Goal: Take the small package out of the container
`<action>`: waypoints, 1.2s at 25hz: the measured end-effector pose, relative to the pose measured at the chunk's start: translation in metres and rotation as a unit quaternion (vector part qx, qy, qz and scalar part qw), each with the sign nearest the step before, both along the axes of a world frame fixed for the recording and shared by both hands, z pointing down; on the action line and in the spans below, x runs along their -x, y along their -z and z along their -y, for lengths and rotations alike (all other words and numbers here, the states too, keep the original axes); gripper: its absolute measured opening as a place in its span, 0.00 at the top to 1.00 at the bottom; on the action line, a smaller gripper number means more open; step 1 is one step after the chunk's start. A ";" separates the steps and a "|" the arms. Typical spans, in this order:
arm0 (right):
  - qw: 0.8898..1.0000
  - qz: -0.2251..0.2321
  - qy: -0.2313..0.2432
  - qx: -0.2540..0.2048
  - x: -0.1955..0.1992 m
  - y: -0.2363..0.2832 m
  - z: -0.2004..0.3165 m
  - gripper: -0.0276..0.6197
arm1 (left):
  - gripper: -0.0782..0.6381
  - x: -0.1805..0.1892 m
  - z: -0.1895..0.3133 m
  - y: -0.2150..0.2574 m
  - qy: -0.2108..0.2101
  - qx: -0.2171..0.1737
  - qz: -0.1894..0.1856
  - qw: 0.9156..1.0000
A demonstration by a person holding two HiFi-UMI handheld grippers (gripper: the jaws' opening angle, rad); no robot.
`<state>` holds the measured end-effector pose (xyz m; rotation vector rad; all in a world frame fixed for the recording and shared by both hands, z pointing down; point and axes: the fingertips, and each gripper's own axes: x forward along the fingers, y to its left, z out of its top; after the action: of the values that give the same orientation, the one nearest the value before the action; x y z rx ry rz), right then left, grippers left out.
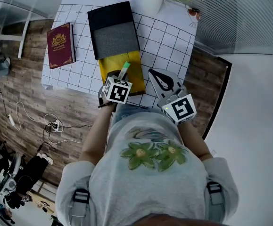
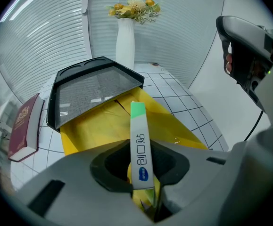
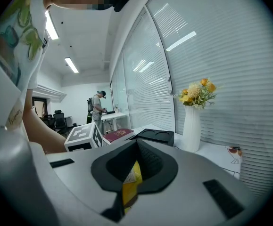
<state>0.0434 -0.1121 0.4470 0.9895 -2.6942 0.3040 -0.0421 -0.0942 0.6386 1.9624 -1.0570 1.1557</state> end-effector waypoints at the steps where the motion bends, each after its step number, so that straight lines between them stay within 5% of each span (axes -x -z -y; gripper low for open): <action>1: 1.000 0.000 0.000 0.000 0.000 0.000 0.000 0.95 | 0.75 0.000 0.000 0.000 0.000 0.000 0.001 1.000; 30: 1.000 0.001 0.000 -0.004 -0.001 0.002 -0.004 0.95 | 0.76 0.001 0.003 0.012 -0.002 -0.015 0.008 1.000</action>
<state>0.0446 -0.1084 0.4449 0.9923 -2.6994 0.2952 -0.0431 -0.0972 0.6264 1.9824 -1.0863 1.1650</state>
